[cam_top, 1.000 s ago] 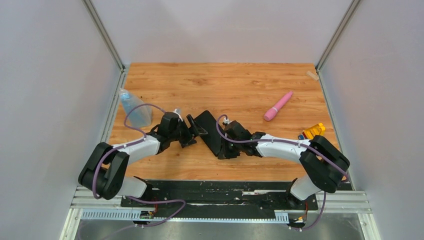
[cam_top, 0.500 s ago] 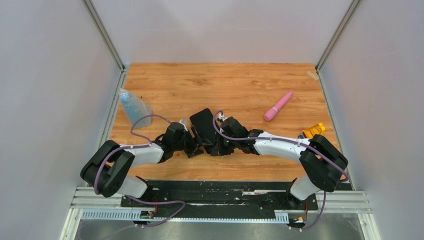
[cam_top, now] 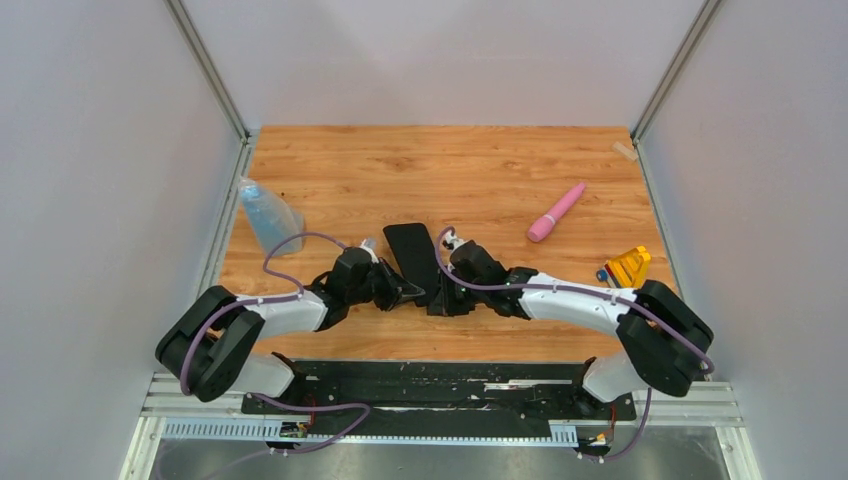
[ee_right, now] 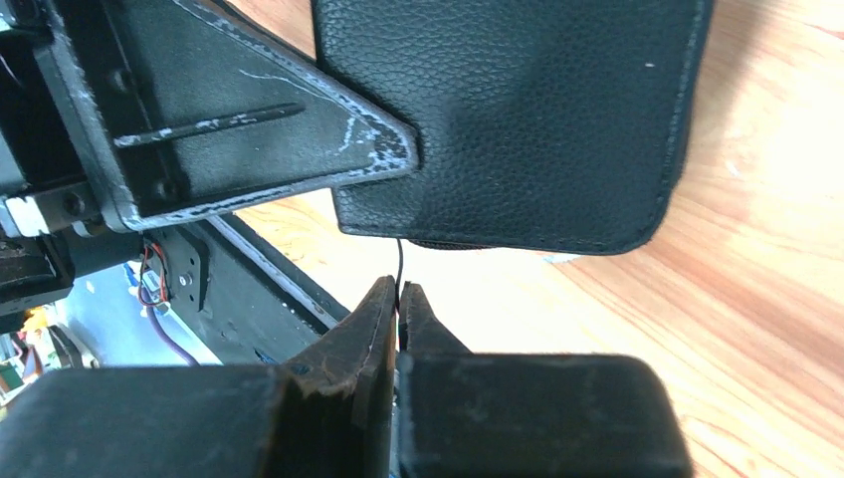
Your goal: Sort the hair-cutting tools
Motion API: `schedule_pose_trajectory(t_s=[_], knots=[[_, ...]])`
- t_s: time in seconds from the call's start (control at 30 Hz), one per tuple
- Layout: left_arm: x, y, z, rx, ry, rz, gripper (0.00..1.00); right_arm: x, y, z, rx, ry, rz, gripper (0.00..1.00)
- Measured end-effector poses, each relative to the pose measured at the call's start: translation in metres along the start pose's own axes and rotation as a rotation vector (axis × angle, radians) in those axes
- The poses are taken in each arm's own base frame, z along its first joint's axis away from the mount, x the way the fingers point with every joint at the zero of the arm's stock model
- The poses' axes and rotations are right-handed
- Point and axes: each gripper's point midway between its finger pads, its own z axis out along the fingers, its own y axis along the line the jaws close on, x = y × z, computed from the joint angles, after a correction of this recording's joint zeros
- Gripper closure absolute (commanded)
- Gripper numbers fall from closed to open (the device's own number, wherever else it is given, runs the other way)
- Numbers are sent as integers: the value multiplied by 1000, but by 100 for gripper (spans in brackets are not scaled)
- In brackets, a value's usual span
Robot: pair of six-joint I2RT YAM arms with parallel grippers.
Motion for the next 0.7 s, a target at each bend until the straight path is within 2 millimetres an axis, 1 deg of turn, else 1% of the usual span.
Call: schedule_pose_trajectory(t_s=[0.17,0.23,0.3,0.37,0.43,0.6,0.67,0.7], knots=[[5,-11,-4,18,13,14,96,0,-11,-15,13,-58,-5,100],[5,-11,-5,13,14,18,96,0,-26,-21,51,-75,10,100],[6,-11,-6,10,22,19,96,-2,-53,-25,117,-88,47,100],[9,-9,-7,3,37,22,96,-3,-70,-27,158,-95,79,100],[11,-9,-7,2,48,28,97,-4,-74,-27,164,-96,85,100],[11,-13,-9,5,76,60,96,-4,-73,-31,158,-96,68,100],[10,-15,-8,1,94,81,92,-5,-70,-33,146,-97,56,100],[8,-17,-8,-1,107,92,88,-5,-69,-34,137,-97,47,100]])
